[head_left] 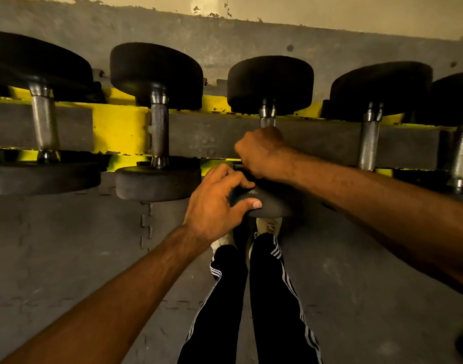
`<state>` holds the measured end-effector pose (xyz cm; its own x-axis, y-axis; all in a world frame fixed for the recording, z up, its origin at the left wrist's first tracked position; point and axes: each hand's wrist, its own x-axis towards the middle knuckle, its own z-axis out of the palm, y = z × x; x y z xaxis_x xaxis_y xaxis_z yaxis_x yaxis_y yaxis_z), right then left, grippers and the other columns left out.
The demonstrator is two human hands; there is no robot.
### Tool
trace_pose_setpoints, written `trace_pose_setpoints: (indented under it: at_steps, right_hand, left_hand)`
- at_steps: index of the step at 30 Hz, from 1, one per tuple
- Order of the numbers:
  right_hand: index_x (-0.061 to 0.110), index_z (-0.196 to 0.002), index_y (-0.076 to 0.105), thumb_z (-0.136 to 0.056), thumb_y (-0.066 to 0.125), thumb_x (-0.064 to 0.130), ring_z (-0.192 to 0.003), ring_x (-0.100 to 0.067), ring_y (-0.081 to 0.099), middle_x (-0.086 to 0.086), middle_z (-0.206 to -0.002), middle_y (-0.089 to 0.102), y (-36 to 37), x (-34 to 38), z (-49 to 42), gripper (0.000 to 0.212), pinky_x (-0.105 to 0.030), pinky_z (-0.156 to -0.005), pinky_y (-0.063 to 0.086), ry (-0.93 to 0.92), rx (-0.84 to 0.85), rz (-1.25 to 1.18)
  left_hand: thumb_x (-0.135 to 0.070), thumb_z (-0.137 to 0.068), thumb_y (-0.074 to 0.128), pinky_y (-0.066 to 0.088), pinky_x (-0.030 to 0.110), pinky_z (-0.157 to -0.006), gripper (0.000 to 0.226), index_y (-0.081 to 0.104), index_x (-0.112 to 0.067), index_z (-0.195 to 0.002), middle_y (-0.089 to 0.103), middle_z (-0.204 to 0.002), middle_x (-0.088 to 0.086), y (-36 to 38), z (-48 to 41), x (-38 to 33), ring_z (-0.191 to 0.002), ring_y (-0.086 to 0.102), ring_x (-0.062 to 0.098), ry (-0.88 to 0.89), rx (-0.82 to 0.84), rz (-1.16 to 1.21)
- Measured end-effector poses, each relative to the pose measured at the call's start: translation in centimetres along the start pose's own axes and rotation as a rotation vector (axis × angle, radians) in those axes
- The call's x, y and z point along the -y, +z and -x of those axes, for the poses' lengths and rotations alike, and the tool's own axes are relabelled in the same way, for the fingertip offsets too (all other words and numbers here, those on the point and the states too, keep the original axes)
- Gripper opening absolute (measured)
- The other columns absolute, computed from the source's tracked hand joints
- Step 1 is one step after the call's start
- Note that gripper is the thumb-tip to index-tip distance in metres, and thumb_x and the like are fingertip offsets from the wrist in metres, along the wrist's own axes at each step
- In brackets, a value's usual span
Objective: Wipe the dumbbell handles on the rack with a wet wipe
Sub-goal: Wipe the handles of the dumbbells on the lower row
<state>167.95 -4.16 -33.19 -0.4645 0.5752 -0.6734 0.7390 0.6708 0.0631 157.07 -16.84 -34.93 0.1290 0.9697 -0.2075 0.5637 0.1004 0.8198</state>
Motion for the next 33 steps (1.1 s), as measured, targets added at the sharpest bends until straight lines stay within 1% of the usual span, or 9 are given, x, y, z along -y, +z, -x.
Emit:
trace_pose_setpoints:
  at_steps: [5,10,14,16,19,23,25,29,33]
  right_hand:
    - [0.008,-0.111,0.066,-0.097,0.046,0.008,-0.108,-0.034,0.06,-0.014,-0.116,0.064,-0.3,-2.1,0.3,0.024,-0.036,-0.078,0.044,0.198,-0.184,-0.204]
    - [0.011,-0.097,0.074,-0.087,0.064,0.014,-0.113,-0.035,0.052,-0.016,-0.113,0.062,3.3,-3.0,4.2,0.014,-0.041,-0.095,0.041,-0.029,-0.375,-0.294]
    - [0.021,-0.095,0.072,-0.089,0.071,0.023,-0.091,0.001,0.06,0.008,-0.095,0.067,6.1,-4.4,4.8,0.006,-0.016,-0.083,0.046,0.292,-0.509,-1.027]
    - [0.027,-0.087,0.07,-0.084,0.076,0.019,-0.083,0.012,0.06,0.017,-0.086,0.066,6.9,-3.8,5.0,0.01,-0.006,-0.077,0.046,0.438,-0.472,-1.298]
    - [0.034,-0.084,0.065,-0.082,0.078,0.019,-0.089,0.005,0.061,0.016,-0.089,0.067,7.1,-3.7,4.1,0.019,-0.017,-0.085,0.05,0.552,-0.439,-1.471]
    - [0.031,-0.096,0.068,-0.089,0.072,0.015,-0.104,-0.012,0.065,0.003,-0.108,0.071,5.8,-4.8,1.1,0.018,-0.035,-0.092,0.056,0.613,-0.616,-1.755]
    - [0.025,-0.105,0.068,-0.092,0.067,0.015,-0.106,-0.014,0.065,0.0,-0.112,0.07,6.1,-5.4,0.8,0.017,-0.033,-0.092,0.055,0.622,-0.516,-1.821]
    - [0.027,-0.103,0.069,-0.094,0.06,0.01,-0.099,-0.015,0.067,0.003,-0.102,0.071,8.5,-5.5,3.2,0.021,-0.034,-0.089,0.054,0.589,-0.007,-1.653]
    - [0.028,-0.097,0.064,-0.097,0.052,0.004,-0.096,-0.011,0.064,0.005,-0.099,0.068,7.1,-6.5,2.3,0.028,-0.023,-0.076,0.05,0.539,-0.068,-1.737]
  left_hand:
    - [-0.051,-0.073,0.077,0.053,0.044,-0.077,0.038,0.071,-0.022,-0.098,0.059,-0.099,-0.005,0.4,0.1,0.3,-0.098,0.058,0.019,0.013,-0.029,0.017]
    - [-0.049,-0.073,0.08,0.053,0.044,-0.076,0.038,0.072,-0.021,-0.097,0.058,-0.097,-0.005,0.6,0.1,0.5,-0.097,0.059,0.02,0.018,-0.042,0.029]
    - [-0.049,-0.074,0.079,0.053,0.044,-0.077,0.039,0.072,-0.019,-0.098,0.059,-0.098,-0.004,0.6,0.2,0.7,-0.097,0.058,0.02,0.025,-0.04,0.034]
    - [-0.05,-0.075,0.078,0.052,0.044,-0.077,0.039,0.072,-0.019,-0.098,0.059,-0.098,-0.004,0.6,0.3,0.6,-0.097,0.058,0.02,0.017,-0.04,0.04]
    - [-0.05,-0.076,0.077,0.052,0.044,-0.077,0.04,0.073,-0.017,-0.098,0.059,-0.098,-0.003,0.7,0.2,0.6,-0.097,0.058,0.02,0.027,-0.038,0.042]
    - [-0.049,-0.076,0.077,0.052,0.043,-0.078,0.04,0.073,-0.016,-0.098,0.06,-0.098,-0.002,0.8,0.2,0.7,-0.098,0.059,0.02,0.028,-0.047,0.05]
    - [-0.049,-0.074,0.077,0.052,0.042,-0.078,0.039,0.073,-0.017,-0.097,0.06,-0.098,-0.004,0.8,0.2,0.6,-0.098,0.059,0.02,0.014,-0.04,0.058]
    - [-0.05,-0.074,0.078,0.052,0.043,-0.078,0.04,0.073,-0.018,-0.096,0.06,-0.098,-0.004,0.6,0.0,0.7,-0.097,0.059,0.02,0.009,-0.024,0.058]
    - [-0.049,-0.074,0.08,0.052,0.044,-0.078,0.037,0.072,-0.019,-0.095,0.06,-0.097,-0.004,0.6,-0.1,0.9,-0.097,0.059,0.021,0.024,-0.03,0.064]
